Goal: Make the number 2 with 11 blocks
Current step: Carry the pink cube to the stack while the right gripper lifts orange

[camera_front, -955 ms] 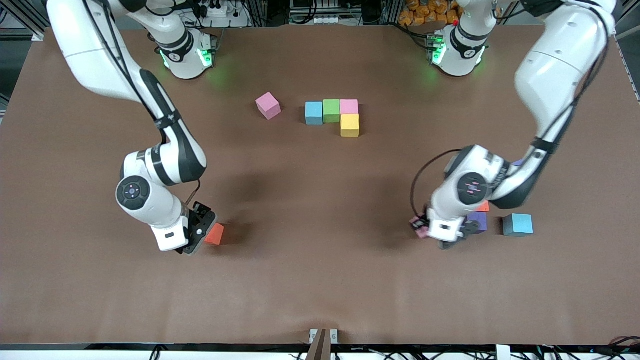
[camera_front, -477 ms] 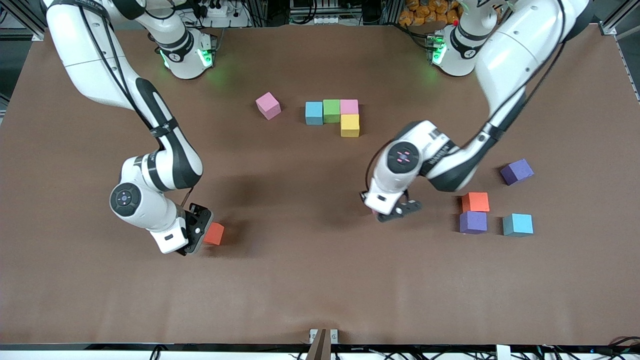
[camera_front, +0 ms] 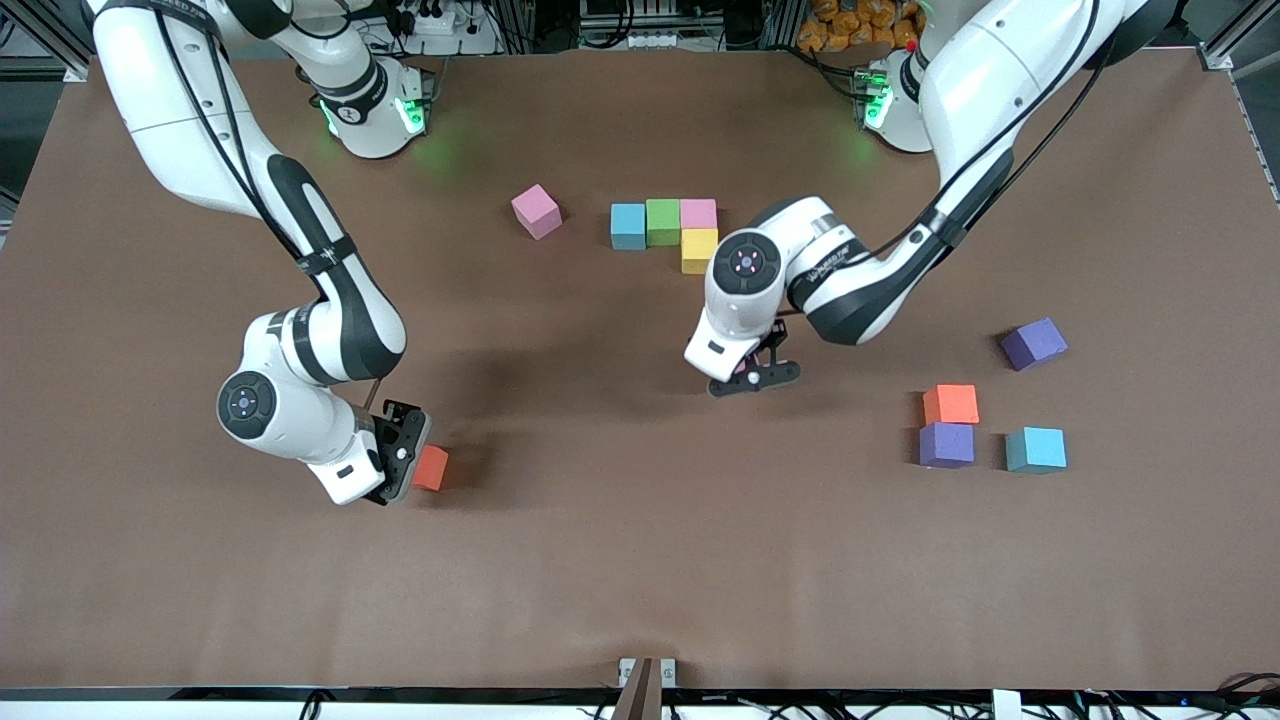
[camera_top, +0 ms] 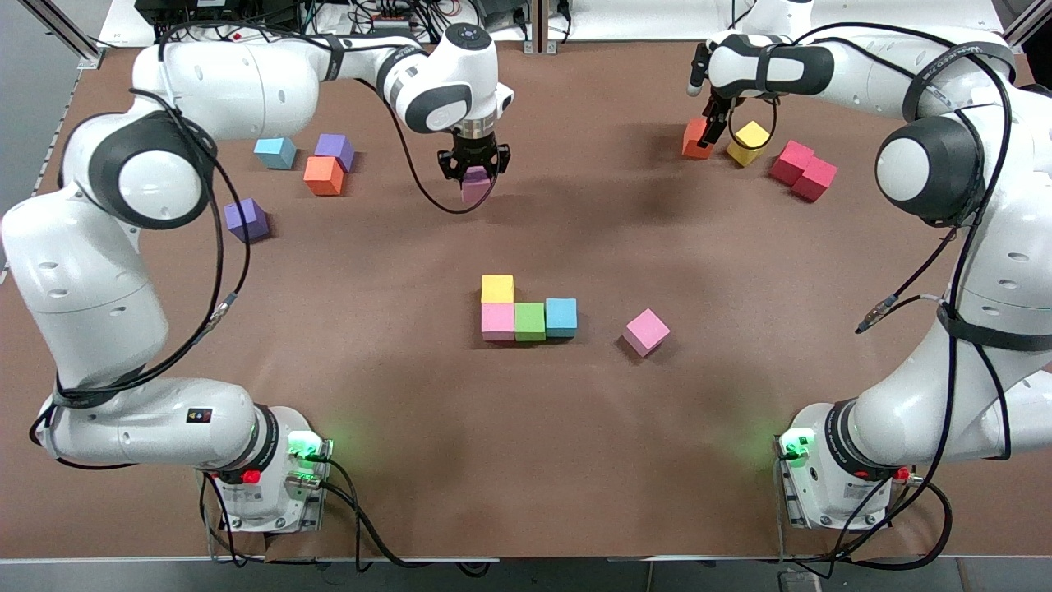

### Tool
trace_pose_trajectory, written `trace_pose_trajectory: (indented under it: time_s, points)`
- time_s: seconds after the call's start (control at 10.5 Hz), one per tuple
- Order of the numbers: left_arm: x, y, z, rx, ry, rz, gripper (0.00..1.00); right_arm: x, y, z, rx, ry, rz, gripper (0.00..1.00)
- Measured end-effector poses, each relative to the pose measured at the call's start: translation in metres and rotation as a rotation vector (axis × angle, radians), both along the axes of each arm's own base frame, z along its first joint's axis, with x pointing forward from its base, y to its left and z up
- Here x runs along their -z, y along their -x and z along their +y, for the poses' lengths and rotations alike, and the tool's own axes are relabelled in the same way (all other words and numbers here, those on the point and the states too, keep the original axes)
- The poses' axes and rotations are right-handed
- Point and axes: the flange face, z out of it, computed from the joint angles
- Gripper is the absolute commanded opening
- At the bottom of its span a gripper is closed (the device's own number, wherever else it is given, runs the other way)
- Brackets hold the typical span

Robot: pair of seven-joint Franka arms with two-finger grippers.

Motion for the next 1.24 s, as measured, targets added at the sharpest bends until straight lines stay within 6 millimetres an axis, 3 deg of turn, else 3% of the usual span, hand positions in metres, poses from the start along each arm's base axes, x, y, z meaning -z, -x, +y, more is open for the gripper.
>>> trace_pose_trajectory:
  time_s: [0.38, 0.48, 0.57, 0.67, 0.86, 0.95, 1.24]
  points:
    - [0.007, 0.023, 0.035, -0.014, 0.117, -0.029, 0.49, 0.022, -0.002, -0.001, -0.025, 0.001, 0.014, 1.00]
    - [0.009, 0.032, 0.027, 0.006, 0.121, -0.024, 0.49, 0.025, -0.004, -0.001, -0.024, 0.000, 0.013, 0.93]
    - [0.009, 0.044, 0.014, 0.035, 0.122, -0.020, 0.49, 0.026, -0.006, -0.001, -0.023, -0.001, 0.012, 0.71]
    - [0.009, 0.055, 0.001, 0.064, 0.123, -0.019, 0.49, 0.025, -0.006, -0.001, -0.022, -0.001, 0.010, 0.57]
    - [0.011, 0.070, -0.014, 0.119, 0.110, -0.034, 0.50, 0.023, -0.008, -0.001, -0.021, -0.003, 0.005, 0.39]
    - [0.014, 0.073, -0.014, 0.136, 0.100, -0.039, 0.50, 0.021, -0.009, -0.002, -0.017, -0.005, 0.003, 0.33]
    - [0.027, 0.080, -0.014, 0.147, 0.088, -0.022, 0.50, 0.019, -0.010, 0.000, 0.057, -0.036, 0.013, 0.27]
